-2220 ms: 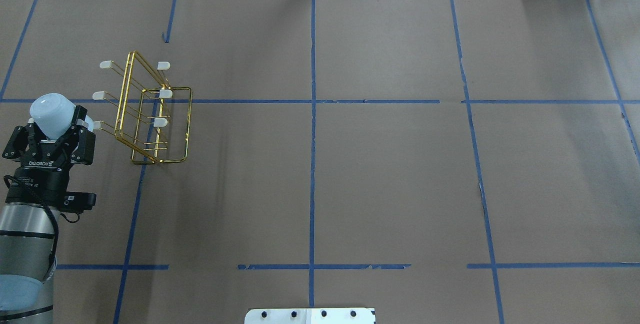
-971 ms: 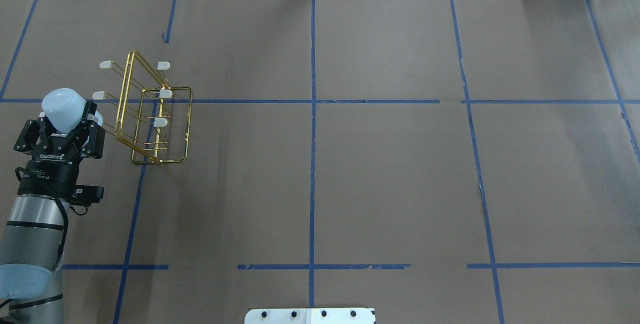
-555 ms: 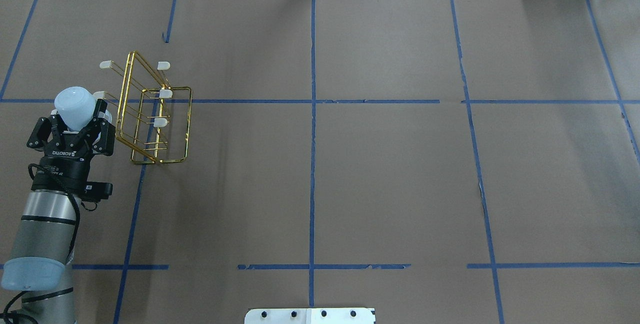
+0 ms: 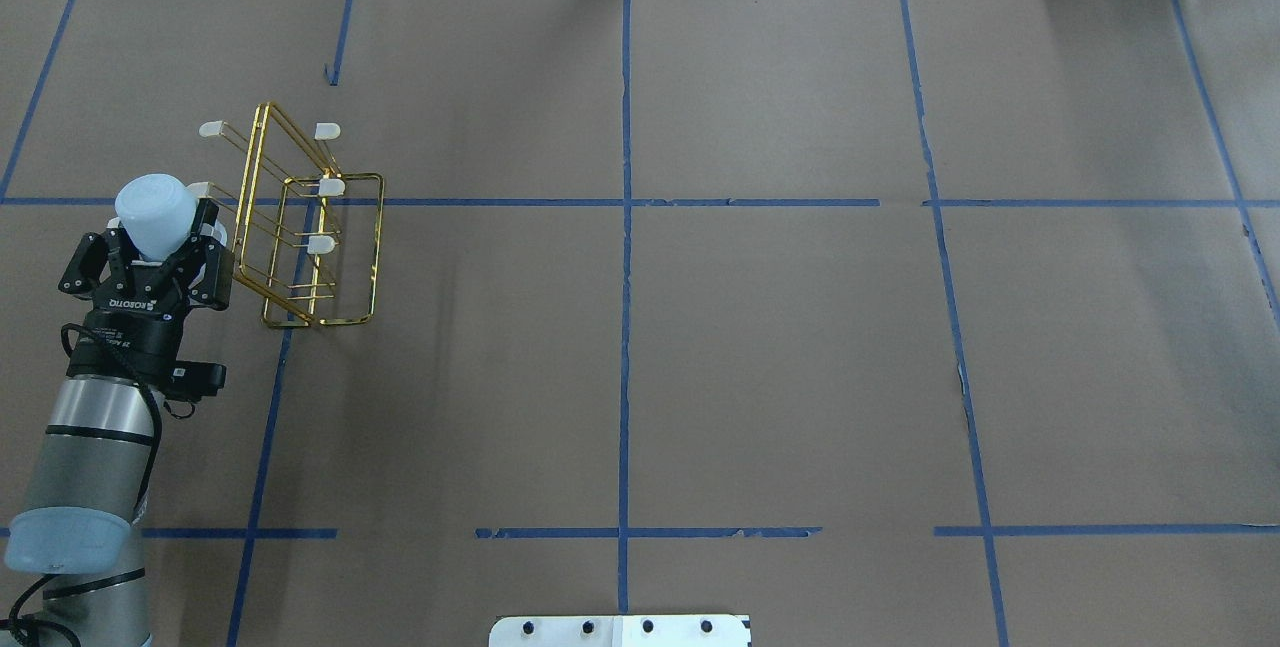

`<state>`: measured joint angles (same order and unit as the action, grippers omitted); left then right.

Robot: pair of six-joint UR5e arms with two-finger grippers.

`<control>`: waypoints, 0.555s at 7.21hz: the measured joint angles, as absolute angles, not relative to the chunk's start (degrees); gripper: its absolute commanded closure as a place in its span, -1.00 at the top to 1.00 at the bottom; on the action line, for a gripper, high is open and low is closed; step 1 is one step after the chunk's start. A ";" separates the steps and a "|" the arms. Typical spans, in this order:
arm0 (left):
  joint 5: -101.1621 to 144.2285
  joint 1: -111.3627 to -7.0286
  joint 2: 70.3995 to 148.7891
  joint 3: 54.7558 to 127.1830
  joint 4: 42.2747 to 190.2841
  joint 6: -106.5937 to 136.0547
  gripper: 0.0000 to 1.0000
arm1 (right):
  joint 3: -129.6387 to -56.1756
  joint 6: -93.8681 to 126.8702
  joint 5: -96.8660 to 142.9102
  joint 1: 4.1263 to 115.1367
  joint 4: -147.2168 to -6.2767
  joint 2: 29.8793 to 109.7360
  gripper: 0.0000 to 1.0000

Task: Hang cup on cup holder
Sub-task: 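Slide the cup mouth onto the rack's white peg with the left gripper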

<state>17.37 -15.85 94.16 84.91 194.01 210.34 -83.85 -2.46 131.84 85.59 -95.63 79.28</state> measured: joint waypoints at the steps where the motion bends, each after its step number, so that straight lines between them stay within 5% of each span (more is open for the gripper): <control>1: 17.70 -15.92 94.18 84.86 194.02 210.36 0.99 | -83.85 -2.46 131.84 85.59 -95.63 79.28 1.00; 4: 19.49 -17.05 94.14 85.46 194.05 210.28 1.00 | -83.85 -2.46 131.84 85.59 -95.62 79.28 1.00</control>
<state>19.49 -17.05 94.14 85.46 194.05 210.28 -83.85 -2.46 131.84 85.59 -95.62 79.28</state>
